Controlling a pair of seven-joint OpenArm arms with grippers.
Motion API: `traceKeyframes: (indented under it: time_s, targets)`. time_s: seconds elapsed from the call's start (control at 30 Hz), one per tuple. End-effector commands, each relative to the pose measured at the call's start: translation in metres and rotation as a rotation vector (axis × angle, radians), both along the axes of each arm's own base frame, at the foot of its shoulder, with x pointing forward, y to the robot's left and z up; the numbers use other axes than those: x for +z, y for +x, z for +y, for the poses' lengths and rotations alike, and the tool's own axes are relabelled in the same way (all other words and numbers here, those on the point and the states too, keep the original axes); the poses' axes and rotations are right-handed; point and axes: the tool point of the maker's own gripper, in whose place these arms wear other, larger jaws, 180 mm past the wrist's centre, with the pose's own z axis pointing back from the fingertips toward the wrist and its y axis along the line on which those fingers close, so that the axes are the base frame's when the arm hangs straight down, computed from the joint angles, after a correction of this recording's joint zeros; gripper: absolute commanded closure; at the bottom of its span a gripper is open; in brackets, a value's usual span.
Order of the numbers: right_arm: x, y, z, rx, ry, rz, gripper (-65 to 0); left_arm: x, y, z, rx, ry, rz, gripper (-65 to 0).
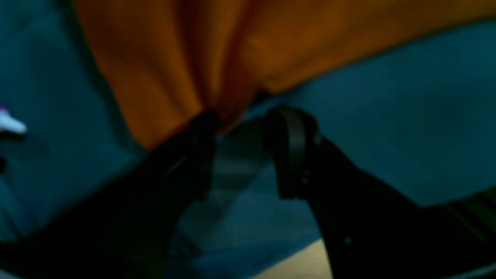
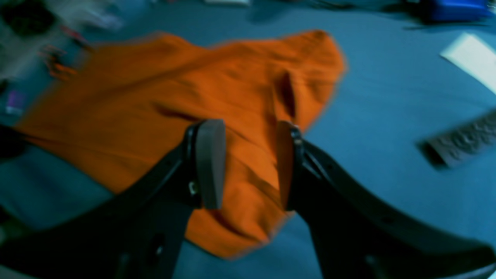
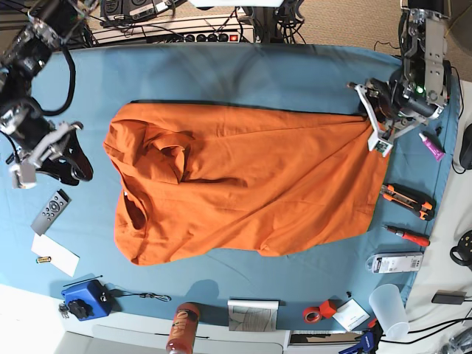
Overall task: Layout the t-shirt on the table in an organized manner, then fold the t-shirt properly
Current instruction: 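Regrasp the shirt corners with both grippers and pull them apart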
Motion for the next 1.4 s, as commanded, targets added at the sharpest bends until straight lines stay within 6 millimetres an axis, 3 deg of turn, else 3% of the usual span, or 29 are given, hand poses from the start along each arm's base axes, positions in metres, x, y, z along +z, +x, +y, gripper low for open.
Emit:
traceKeyframes:
  time_s: [0.0,0.13,0.23,0.5,0.7,0.93,1.1,1.13,1.37]
  targets:
    - [0.014,0.009,0.004,0.024,-0.019,-0.049,-22.7,0.017,0.013,0.0,-0.015,0.01,-0.073,-25.8]
    - [-0.009,0.022,0.028,0.098,-0.143,0.034,-22.7,0.042,0.024,-0.01,-0.046,0.006,-0.174,-25.8]
    - [-0.03,0.031,0.044,0.149,-0.289,0.094,-22.7,0.052,0.031,-0.006,-0.03,0.036,-0.225,-25.8]
    - [-0.06,0.058,0.076,0.239,-0.489,0.129,-22.7,0.053,0.033,0.002,-0.002,0.072,-0.236,-25.8]
    - [-0.093,0.075,0.077,0.264,-0.537,0.248,-22.7,0.053,0.033,0.002,-0.002,0.072,-0.236,-25.8]
    - [-0.1,0.075,0.079,0.283,-0.555,0.288,-22.3,0.053,0.033,0.002,-0.002,0.072,-0.237,-25.8]
    - [-0.106,0.069,0.078,0.285,-0.555,0.319,-1.7,0.053,0.033,0.002,-0.003,0.072,-0.237,-25.8]
    - [-0.107,0.069,0.077,0.284,-0.555,0.321,0.0,0.053,0.033,0.002,-0.003,0.072,-0.238,-25.8]
    - [-0.096,0.072,0.077,0.247,-0.56,0.295,0.0,0.053,0.033,0.002,-0.003,0.072,-0.237,-25.8]
